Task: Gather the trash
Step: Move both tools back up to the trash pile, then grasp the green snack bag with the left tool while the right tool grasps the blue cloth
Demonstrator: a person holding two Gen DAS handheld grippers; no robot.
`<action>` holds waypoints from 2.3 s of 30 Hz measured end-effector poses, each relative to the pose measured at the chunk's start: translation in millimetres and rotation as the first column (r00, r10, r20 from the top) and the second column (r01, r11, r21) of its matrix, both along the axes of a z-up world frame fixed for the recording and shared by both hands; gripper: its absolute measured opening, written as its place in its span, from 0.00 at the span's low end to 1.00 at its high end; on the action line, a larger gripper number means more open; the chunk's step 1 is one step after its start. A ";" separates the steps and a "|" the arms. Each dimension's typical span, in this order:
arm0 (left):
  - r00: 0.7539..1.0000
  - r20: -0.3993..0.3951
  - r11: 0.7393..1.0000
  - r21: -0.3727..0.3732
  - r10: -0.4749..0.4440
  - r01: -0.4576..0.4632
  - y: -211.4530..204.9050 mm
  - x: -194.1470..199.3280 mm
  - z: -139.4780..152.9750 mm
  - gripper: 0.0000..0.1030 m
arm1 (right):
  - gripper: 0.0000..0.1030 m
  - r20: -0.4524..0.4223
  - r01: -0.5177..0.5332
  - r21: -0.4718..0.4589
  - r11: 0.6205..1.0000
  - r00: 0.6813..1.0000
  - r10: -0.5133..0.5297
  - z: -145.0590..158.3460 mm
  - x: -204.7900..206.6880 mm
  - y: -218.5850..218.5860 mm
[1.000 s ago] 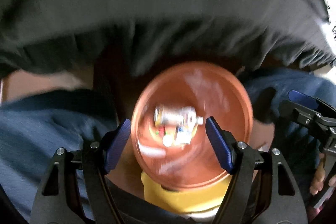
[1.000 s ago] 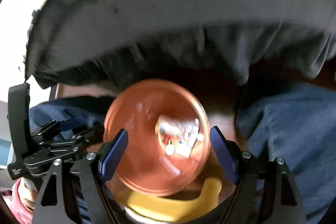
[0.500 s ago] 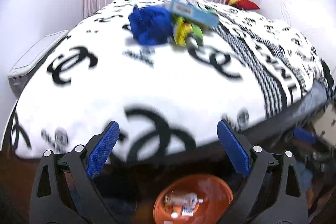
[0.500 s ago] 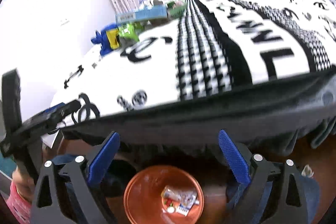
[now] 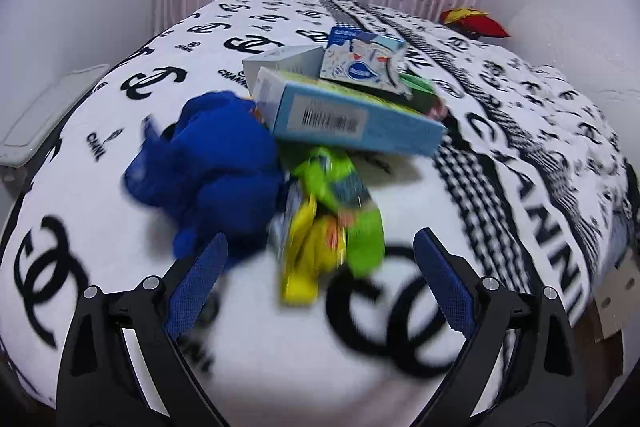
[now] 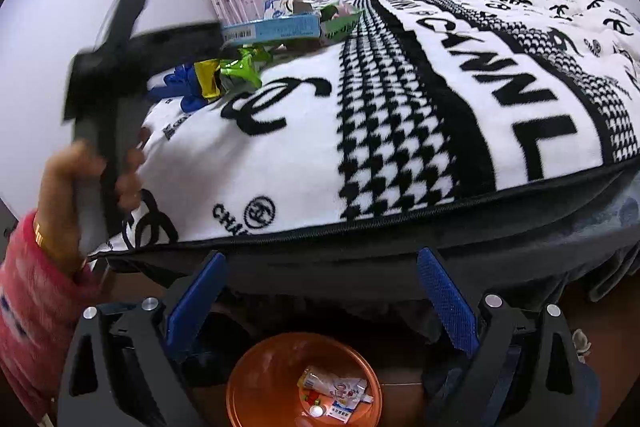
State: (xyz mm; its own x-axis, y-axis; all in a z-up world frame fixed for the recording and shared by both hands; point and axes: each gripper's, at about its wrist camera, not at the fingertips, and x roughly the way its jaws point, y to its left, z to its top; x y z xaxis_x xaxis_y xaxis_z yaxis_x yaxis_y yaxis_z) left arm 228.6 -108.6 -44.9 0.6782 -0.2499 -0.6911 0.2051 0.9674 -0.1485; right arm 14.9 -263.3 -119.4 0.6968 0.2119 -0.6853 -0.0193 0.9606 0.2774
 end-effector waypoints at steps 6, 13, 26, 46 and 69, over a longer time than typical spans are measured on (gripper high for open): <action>0.999 0.007 0.998 0.036 0.042 -0.042 -11.8 9.6 -2.5 0.55 | 0.92 0.002 -0.010 0.002 1.000 1.000 0.010 -8.5 -3.3 7.2; 0.999 -0.008 0.999 0.027 0.037 -0.037 -14.8 -5.4 -0.5 0.36 | 0.92 0.004 -0.015 0.082 0.997 1.000 0.015 -16.8 -9.3 4.7; 0.993 0.103 0.993 -0.097 -0.060 0.070 8.2 -79.2 63.2 0.32 | 0.92 0.042 0.054 0.127 0.990 0.997 -0.060 -12.0 -25.0 -18.0; 0.956 0.264 0.984 -0.153 0.128 -0.090 153.3 -152.1 116.1 0.32 | 0.95 0.219 -0.054 0.015 0.998 0.974 0.049 44.4 74.4 70.6; 0.968 0.168 0.965 -0.215 0.187 -0.149 233.9 -144.9 70.0 0.32 | 0.53 0.079 -0.132 -0.110 0.985 0.987 0.141 58.5 248.1 162.0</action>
State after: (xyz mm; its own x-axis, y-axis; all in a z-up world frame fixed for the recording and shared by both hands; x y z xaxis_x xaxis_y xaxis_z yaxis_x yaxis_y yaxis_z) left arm 83.7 125.3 25.1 0.8334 -0.2411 -0.4973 0.0845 0.9448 -0.3164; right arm 263.0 -101.3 -60.9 0.7238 0.2398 -0.6470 -0.1717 0.9708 0.1676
